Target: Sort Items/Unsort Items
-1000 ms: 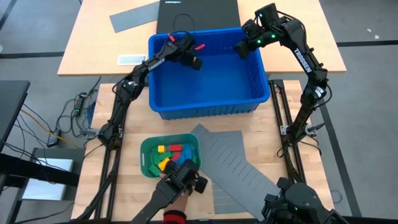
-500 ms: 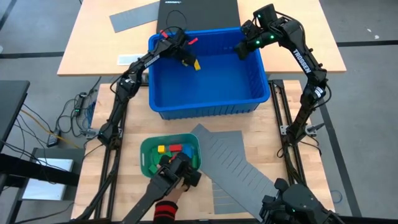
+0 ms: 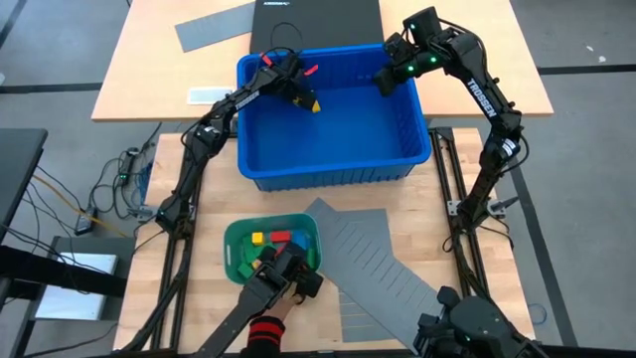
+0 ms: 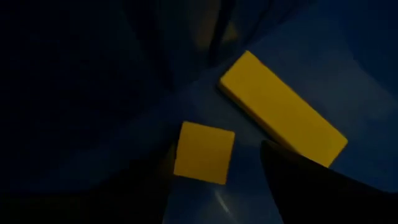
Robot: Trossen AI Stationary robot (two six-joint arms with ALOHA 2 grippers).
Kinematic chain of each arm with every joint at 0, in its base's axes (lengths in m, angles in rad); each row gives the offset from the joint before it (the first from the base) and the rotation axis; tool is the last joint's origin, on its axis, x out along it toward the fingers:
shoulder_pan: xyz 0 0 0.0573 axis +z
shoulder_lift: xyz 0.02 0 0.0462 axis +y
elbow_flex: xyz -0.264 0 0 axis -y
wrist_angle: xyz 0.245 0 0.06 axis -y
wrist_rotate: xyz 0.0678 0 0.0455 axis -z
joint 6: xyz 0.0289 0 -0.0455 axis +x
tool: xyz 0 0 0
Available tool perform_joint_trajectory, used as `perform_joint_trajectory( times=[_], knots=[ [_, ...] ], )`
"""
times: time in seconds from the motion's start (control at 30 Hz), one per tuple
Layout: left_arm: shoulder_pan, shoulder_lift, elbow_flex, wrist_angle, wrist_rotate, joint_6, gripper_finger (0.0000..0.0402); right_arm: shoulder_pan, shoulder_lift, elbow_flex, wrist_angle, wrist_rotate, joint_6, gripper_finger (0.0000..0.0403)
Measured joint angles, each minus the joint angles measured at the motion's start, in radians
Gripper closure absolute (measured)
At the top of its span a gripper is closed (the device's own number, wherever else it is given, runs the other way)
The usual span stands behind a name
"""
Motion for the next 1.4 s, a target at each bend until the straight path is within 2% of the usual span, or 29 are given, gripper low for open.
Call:
perform_joint_trajectory(
  times=[0.33,0.43,0.6,0.8,0.97,1.1,1.2,1.4],
  knots=[
    [0.001,0.024,0.0,-0.022,0.042,0.026,0.0166,0.004,0.0,0.0,-0.001,0.001,0.0,0.0401],
    [-0.001,0.025,0.0,-0.047,0.003,0.027,0.0192,0.004,0.0,0.0,-0.001,0.001,0.0,0.04],
    [-0.004,0.023,0.004,-0.036,-0.005,0.027,0.0272,0.005,0.0,0.0,-0.001,0.001,0.0,0.0401],
    [-0.008,-0.002,0.004,-0.039,-0.001,0.028,0.0275,0.005,0.0,0.0,-0.001,0.001,0.0,0.0401],
    [-0.012,-0.082,0.004,-0.05,0.003,0.021,0.0275,0.005,0.0,0.0,0.005,0.001,0.0,0.0401],
    [-0.024,-0.186,0.005,-0.081,0.08,-0.008,0.0275,0.005,0.0,0.0,0.029,0.001,-0.001,0.04],
    [-0.055,-0.279,0.006,-0.121,0.135,-0.014,0.0275,0.005,0.0,0.0,0.044,0.001,-0.008,0.0401],
    [-0.153,-0.444,0.008,-0.271,0.178,-0.029,0.0275,0.005,0.0,0.0,0.088,0.0,-0.019,0.0401]
  ],
)
